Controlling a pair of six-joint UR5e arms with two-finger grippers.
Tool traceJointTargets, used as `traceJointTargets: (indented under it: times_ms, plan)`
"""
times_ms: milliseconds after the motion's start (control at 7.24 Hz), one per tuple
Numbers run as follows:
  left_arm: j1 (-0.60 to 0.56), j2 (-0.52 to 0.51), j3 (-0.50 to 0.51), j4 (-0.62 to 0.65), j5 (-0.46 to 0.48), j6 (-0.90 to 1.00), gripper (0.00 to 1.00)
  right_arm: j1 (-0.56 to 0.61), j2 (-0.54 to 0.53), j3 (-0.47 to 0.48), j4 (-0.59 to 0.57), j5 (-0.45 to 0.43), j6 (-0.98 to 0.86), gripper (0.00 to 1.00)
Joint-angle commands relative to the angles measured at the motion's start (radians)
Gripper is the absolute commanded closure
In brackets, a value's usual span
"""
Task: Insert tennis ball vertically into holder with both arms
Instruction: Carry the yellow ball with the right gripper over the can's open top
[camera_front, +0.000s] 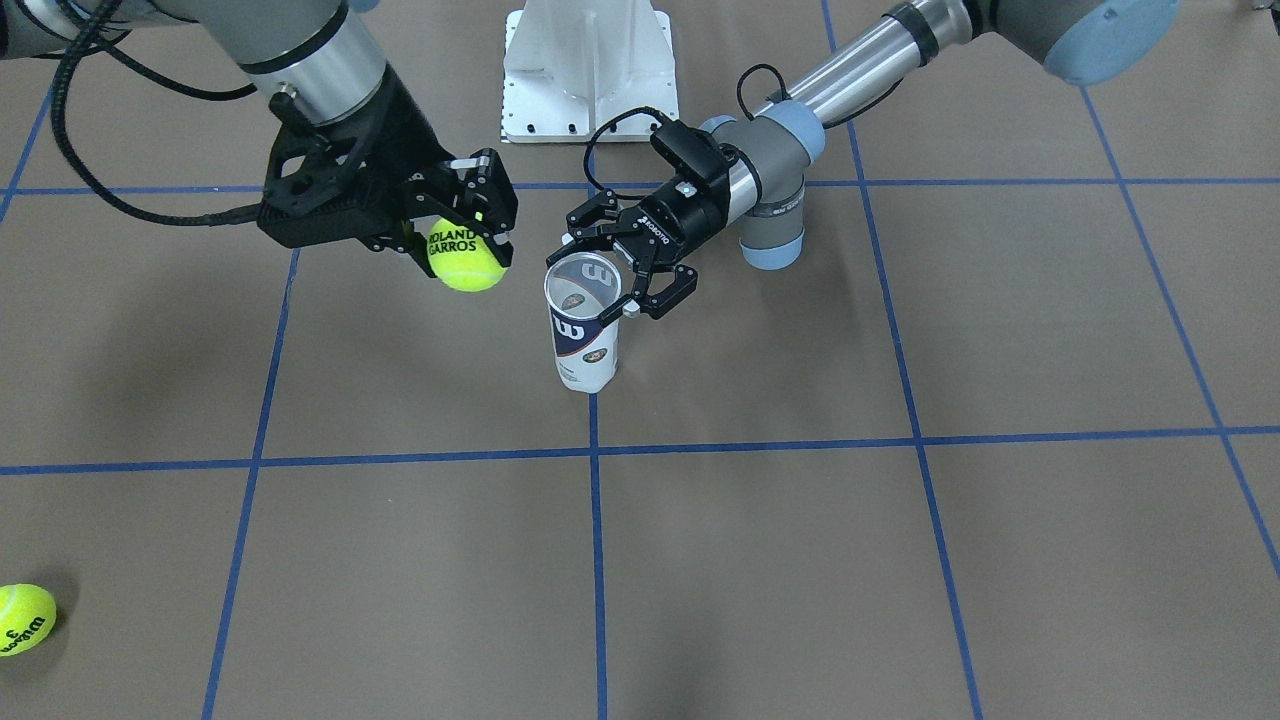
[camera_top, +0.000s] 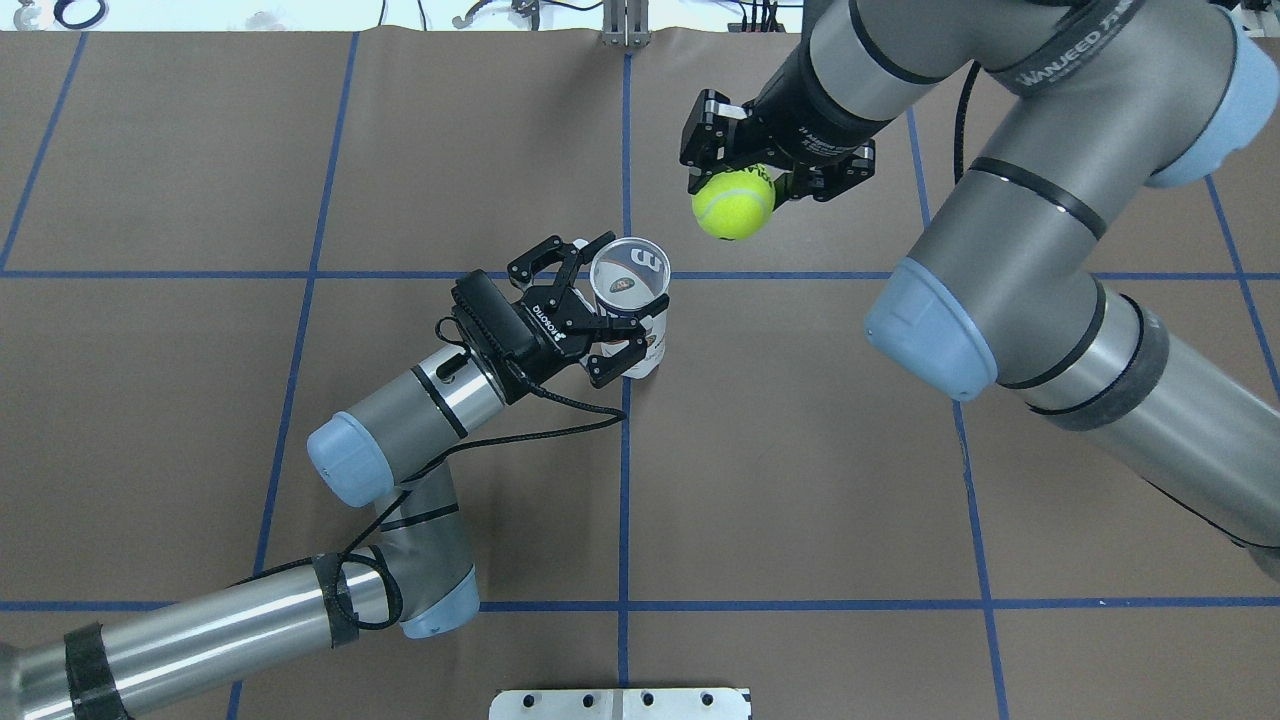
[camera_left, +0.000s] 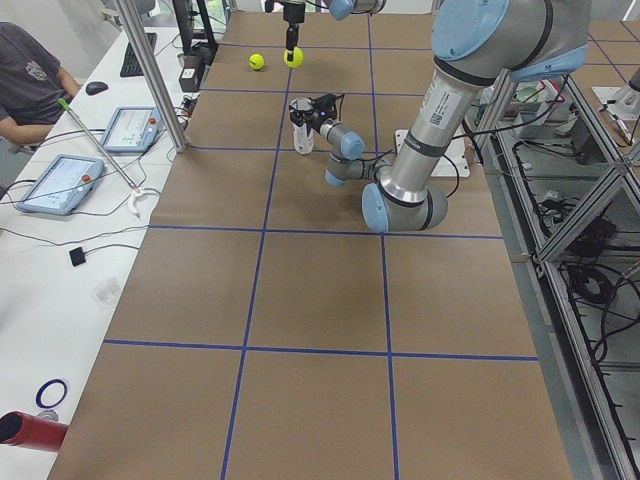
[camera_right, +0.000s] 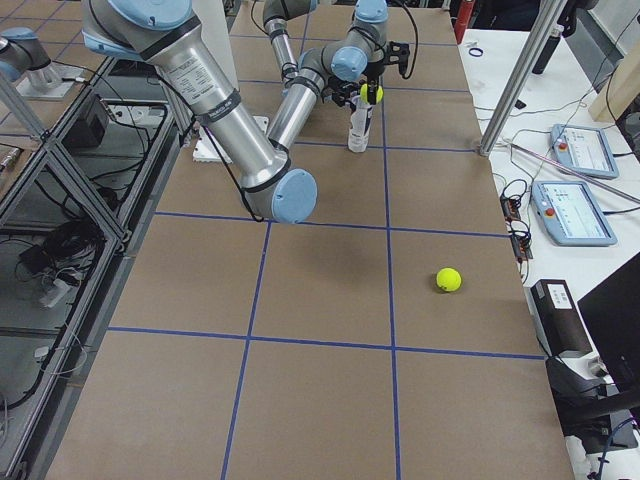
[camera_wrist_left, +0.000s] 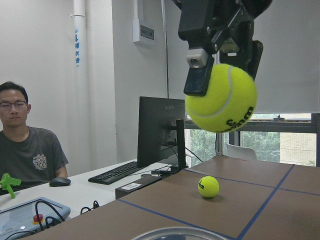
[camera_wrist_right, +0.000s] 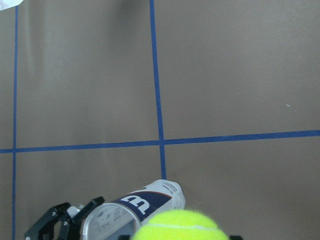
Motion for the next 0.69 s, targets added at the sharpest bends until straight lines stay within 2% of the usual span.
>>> traceJointTargets:
  times_ms: [0,553]
  plan:
    - [0.000,0.000,0.000,0.000,0.000,0.000,0.15,-0.047,0.055,-0.048,0.002,-0.055,0.039,1.00]
    - [-0.001,0.000,0.000,0.000,0.000,0.000,0.17,-0.104,0.067,-0.065,0.005,-0.126,0.042,1.00]
